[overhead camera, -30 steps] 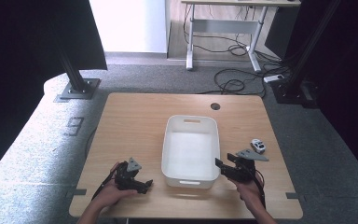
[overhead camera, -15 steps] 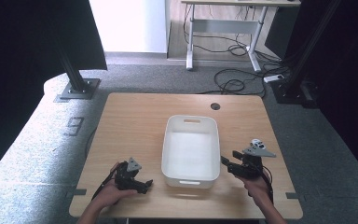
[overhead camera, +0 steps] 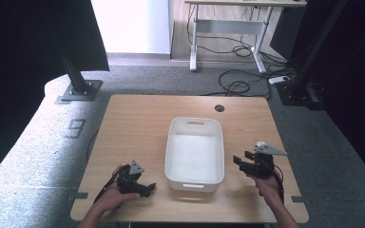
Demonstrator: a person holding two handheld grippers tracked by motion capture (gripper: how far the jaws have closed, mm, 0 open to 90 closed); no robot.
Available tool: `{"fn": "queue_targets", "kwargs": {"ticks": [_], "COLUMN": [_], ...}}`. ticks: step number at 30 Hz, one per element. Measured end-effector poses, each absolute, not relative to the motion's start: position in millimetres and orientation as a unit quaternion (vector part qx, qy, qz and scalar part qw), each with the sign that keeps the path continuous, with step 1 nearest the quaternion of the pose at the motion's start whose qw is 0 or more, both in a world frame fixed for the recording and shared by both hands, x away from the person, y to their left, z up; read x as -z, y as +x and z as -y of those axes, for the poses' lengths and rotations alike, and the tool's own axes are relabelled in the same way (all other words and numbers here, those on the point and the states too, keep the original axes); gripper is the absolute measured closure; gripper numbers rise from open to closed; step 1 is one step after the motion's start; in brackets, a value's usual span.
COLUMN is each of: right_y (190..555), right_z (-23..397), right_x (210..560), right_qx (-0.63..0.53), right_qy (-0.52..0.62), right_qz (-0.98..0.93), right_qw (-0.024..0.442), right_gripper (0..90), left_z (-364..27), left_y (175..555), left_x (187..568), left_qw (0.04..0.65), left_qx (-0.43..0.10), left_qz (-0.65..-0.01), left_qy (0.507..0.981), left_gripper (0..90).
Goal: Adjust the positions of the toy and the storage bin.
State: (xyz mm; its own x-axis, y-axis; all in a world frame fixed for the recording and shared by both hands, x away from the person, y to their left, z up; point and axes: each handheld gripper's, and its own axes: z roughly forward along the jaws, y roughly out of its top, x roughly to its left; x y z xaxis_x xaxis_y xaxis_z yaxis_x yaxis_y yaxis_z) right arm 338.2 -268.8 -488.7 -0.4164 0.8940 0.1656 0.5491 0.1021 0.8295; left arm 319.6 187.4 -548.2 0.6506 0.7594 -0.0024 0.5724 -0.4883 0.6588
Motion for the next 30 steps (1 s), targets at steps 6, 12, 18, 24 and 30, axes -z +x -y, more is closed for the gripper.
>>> {"fn": "queue_targets", "kwargs": {"ticks": [6, 12, 18, 24, 30], "right_y": [342.3, 345.1, 345.8, 347.0, 348.9], "right_z": [276.4, 280.2, 280.3, 281.1, 284.3], "right_x": [494.1, 498.9, 501.3, 503.0, 504.3], "right_qx": [-0.431, -0.417, -0.406, -0.400, -0.394], "right_qy": [0.510, 0.508, 0.503, 0.501, 0.504], "right_qz": [-0.719, -0.728, -0.735, -0.739, -0.739], "right_qw": [0.194, 0.197, 0.201, 0.205, 0.209], "right_gripper": [39.1, 39.0, 38.7, 38.2, 38.1], "left_z": [-187.5, -187.6, -187.6, -187.6, -187.6], "left_y": [319.5, 319.5, 319.5, 319.5, 319.5], "left_x": [548.2, 548.2, 548.2, 548.2, 548.2], "left_qw": [0.320, 0.320, 0.320, 0.320, 0.321], "left_qx": [-0.146, -0.146, -0.146, -0.146, -0.146], "left_qz": [-0.392, -0.391, -0.391, -0.391, -0.391], "left_qy": [0.850, 0.850, 0.850, 0.850, 0.850], "left_gripper": [0.0, 0.0, 0.0, 0.0, 0.0]}}
